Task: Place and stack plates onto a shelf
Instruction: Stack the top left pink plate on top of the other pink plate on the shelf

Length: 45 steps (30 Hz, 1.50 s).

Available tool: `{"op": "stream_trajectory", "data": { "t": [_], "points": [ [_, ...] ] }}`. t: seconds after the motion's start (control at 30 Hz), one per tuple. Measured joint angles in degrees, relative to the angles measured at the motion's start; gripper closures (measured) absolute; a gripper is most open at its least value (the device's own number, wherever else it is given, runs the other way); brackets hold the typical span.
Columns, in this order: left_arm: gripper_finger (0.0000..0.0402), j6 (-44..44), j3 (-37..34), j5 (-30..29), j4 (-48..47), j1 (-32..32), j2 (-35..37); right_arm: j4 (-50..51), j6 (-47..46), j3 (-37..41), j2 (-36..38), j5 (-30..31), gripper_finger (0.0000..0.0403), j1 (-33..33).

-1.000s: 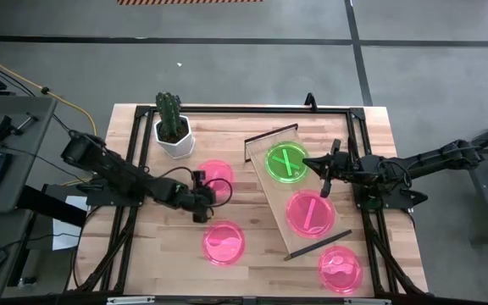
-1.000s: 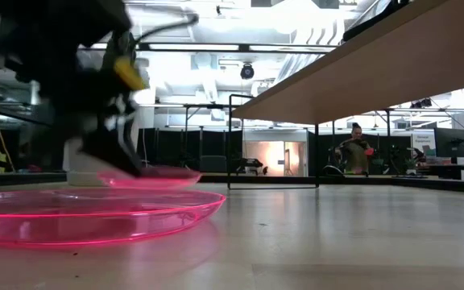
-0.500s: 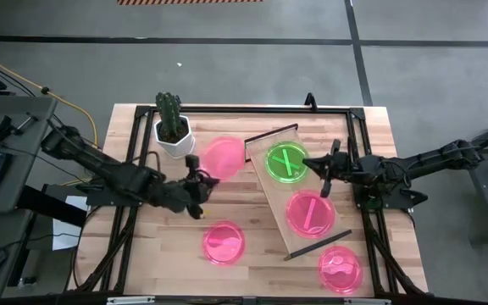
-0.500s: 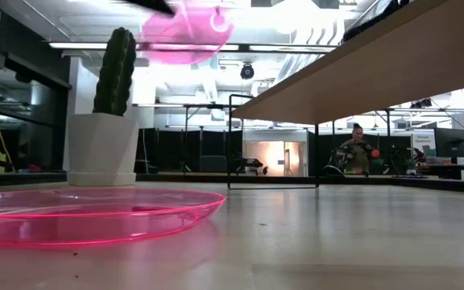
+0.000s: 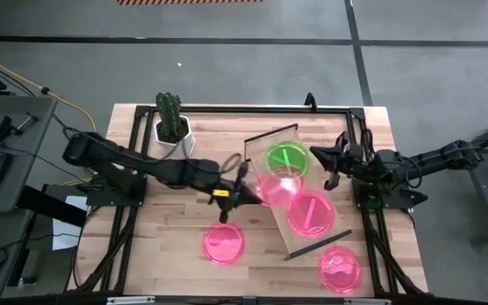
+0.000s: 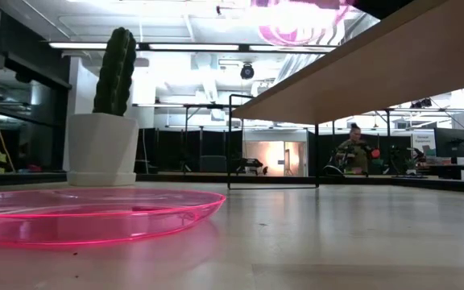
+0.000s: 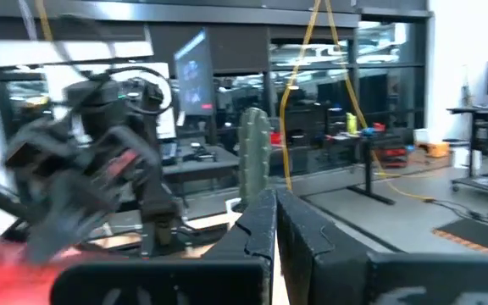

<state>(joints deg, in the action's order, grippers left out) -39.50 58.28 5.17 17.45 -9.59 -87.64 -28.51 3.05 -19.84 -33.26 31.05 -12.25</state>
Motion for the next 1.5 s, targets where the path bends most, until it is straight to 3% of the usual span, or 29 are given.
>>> {"op": "stream_trajectory", "data": {
  "t": [0.13,0.37,0.67,1.03,1.23,1.5],
  "points": [
    [0.0401,-5.6,5.9,0.4,-2.2,-0.2,-6.6,0.0,0.9,0.0,0.0,2.2,0.0403,0.0],
    [0.0401,-18.4,16.9,0.0,-15.4,-2.0,-14.5,0.4,0.9,0.0,-0.1,4.4,0.0403,0.0],
    [0.0401,-29.7,20.6,-0.5,-17.2,-2.8,-18.8,1.3,0.0,0.0,0.0,5.0,0.0403,0.0],
    [0.0401,-31.3,20.6,-0.6,-13.7,-2.2,-19.5,3.1,-2.4,0.1,-0.1,5.4,0.0403,0.0],
    [0.04,-31.2,20.6,2.1,-12.8,-0.9,-19.5,3.4,-3.1,0.1,-0.1,5.4,0.0403,0.0],
    [0.0378,-29.7,20.6,3.8,-10.9,-0.5,-19.4,3.5,-3.1,0.1,-0.1,5.4,0.0403,0.0]
  ]
}}
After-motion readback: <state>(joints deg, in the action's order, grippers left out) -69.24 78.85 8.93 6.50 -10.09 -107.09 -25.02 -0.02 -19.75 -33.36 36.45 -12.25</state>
